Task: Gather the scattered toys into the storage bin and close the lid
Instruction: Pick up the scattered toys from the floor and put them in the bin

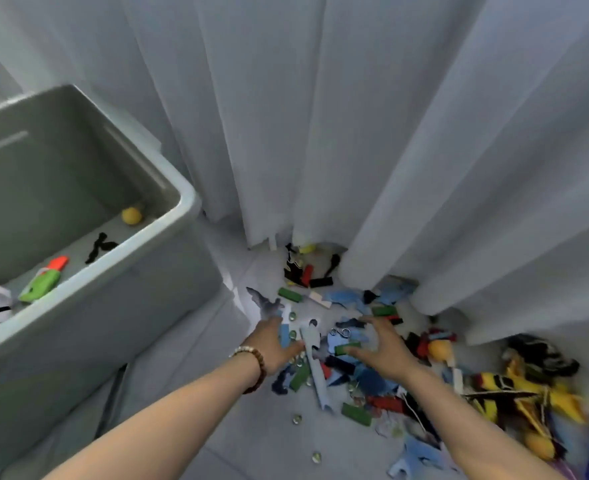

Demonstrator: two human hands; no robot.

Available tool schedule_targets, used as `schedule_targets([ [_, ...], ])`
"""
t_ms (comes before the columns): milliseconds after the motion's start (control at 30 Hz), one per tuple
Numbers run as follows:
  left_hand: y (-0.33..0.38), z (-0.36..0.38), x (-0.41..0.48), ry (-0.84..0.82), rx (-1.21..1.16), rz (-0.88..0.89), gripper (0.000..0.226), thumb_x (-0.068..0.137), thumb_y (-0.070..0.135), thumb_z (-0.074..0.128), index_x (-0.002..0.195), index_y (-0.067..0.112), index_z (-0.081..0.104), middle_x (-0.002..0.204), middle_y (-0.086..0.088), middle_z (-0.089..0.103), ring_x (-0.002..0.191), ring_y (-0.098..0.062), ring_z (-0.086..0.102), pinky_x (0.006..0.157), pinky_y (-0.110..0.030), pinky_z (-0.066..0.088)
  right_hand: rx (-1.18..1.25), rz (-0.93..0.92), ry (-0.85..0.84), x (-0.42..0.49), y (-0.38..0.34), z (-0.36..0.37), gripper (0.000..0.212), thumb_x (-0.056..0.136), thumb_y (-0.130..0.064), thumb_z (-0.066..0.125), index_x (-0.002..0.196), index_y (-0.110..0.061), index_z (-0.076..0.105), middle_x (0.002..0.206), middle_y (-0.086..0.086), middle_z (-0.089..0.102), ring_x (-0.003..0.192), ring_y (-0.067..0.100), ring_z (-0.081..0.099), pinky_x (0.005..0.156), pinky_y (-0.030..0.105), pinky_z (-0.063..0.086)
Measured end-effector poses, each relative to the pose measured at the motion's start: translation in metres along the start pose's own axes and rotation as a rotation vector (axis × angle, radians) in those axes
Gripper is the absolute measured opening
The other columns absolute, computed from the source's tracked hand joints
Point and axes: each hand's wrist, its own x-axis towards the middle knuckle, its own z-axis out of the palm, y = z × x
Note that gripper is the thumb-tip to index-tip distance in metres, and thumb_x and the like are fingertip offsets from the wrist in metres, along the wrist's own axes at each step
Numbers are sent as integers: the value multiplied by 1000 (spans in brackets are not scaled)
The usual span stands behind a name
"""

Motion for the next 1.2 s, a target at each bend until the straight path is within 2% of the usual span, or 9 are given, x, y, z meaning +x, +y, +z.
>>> schedule_targets([
  [167, -25, 47, 29, -66, -10, -112, 60, 89, 46, 54, 137, 16, 35, 135, -8, 47, 115, -23, 53, 91, -26, 43, -78, 21, -26, 20, 39, 25, 75, 70, -42, 78, 134, -23, 42, 134, 4, 38, 129, 21, 36, 101, 23, 30],
  [333, -35, 74, 41, 18, -51, -29, 59, 81, 42, 66, 132, 26, 40, 123, -6, 46, 112, -22, 55, 94, -26, 45, -157, -119, -79, 31, 48, 29, 79, 65, -41, 82, 132, -32, 42, 126, -1, 29, 118, 11, 29, 98, 18, 26],
  [500, -38, 83, 42, 79, -41, 43, 62, 78, 38, 71, 131, 28, 40, 119, 0, 44, 95, -8, 48, 86, -18, 42, -184, -207, -41, 31, 55, 40, 62, 70, -35, 80, 123, -31, 48, 116, -11, 30, 109, 6, 37, 94, 20, 38],
  [633, -36, 87, 46, 111, -95, 50, 63, 76, 31, 75, 130, 29, 42, 118, 3, 46, 93, -5, 46, 82, -13, 38, -224, -254, -20, 28, 56, 47, 54, 74, -34, 76, 121, -30, 51, 122, -9, 40, 112, 8, 42, 89, 24, 43],
  [800, -37, 90, 53, 143, -130, 46, 63, 75, 33, 75, 129, 28, 43, 117, 4, 47, 97, -5, 46, 84, -15, 39, -237, -247, 29, 31, 58, 49, 42, 78, -31, 73, 116, -27, 56, 113, -7, 50, 108, 13, 47, 85, 33, 46],
  [967, -38, 88, 56, 218, -145, 48, 52, 81, 37, 68, 126, 24, 46, 111, 3, 48, 95, -8, 48, 83, -19, 39, -203, -266, 80, 30, 62, 49, 42, 80, -30, 71, 119, -21, 59, 111, -3, 54, 104, 15, 51, 80, 23, 41],
  [1100, -25, 85, 52, 257, -394, 88, 40, 89, 37, 57, 123, 19, 51, 105, 0, 54, 92, -14, 55, 73, -20, 48, -43, -203, 180, 28, 56, 43, 43, 79, -28, 73, 119, -22, 59, 107, -6, 53, 100, 12, 53, 79, 16, 38],
  [1133, -17, 84, 50, 199, -536, 67, 40, 91, 38, 53, 125, 16, 51, 105, 0, 56, 93, -16, 58, 73, -20, 51, -16, -213, 192, 27, 51, 40, 43, 78, -27, 74, 119, -23, 60, 108, -5, 54, 99, 11, 53, 80, 17, 40],
  [1200, -3, 83, 47, -20, -848, -33, 42, 94, 43, 44, 125, 14, 49, 112, -2, 59, 102, -20, 60, 85, -25, 52, -16, -268, 191, 22, 36, 34, 43, 78, -28, 74, 118, -24, 60, 109, -5, 55, 94, 7, 52, 80, 19, 44],
])
